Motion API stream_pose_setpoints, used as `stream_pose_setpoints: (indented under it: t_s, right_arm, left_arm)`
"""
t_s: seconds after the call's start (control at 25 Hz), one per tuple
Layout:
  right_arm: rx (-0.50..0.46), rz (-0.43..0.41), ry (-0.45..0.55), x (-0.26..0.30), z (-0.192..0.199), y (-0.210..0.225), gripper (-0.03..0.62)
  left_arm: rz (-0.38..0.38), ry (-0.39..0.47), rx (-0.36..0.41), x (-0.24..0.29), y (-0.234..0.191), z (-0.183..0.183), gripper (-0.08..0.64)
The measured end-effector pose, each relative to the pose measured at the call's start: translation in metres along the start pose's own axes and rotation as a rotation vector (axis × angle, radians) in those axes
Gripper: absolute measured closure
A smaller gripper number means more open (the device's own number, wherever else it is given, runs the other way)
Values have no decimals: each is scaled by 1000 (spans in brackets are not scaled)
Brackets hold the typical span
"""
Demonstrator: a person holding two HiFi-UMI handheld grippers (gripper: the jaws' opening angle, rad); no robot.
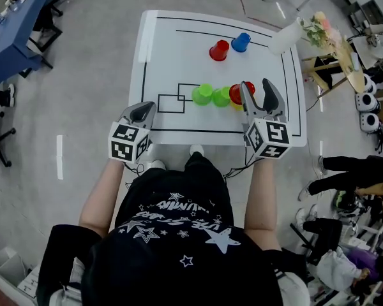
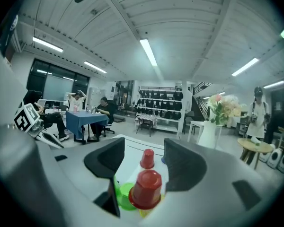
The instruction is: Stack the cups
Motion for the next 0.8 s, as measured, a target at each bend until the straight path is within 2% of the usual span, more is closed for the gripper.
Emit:
stream_pose_setpoints:
  t_s: [0.2,0.32,0.48,0.8]
  right_arm:
    - [-5,36,-29,-2,16,50,342]
    - [-10,23,-57,11,33,79,353]
    - [-12,-41,-86,40,59,106,354]
    - [-27,-205,-99,110,97,133,354]
  left_arm:
    - [-21,-2,-10,12,2,-2,548]
    - [-42,7,-18,24,8,-10,548]
    - [-72,18,-23,46,18,-23,548]
    - [-182,48,-55,92,28,-43,548]
Point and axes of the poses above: the fingertips, and each gripper's own axes: x forward along the fingers, y to its right, z out of its underside, the point moved 1 cm from there along -x, backward along the fingers, and after that the axes turned 13 degrees about -x, right-handed, at the moved point
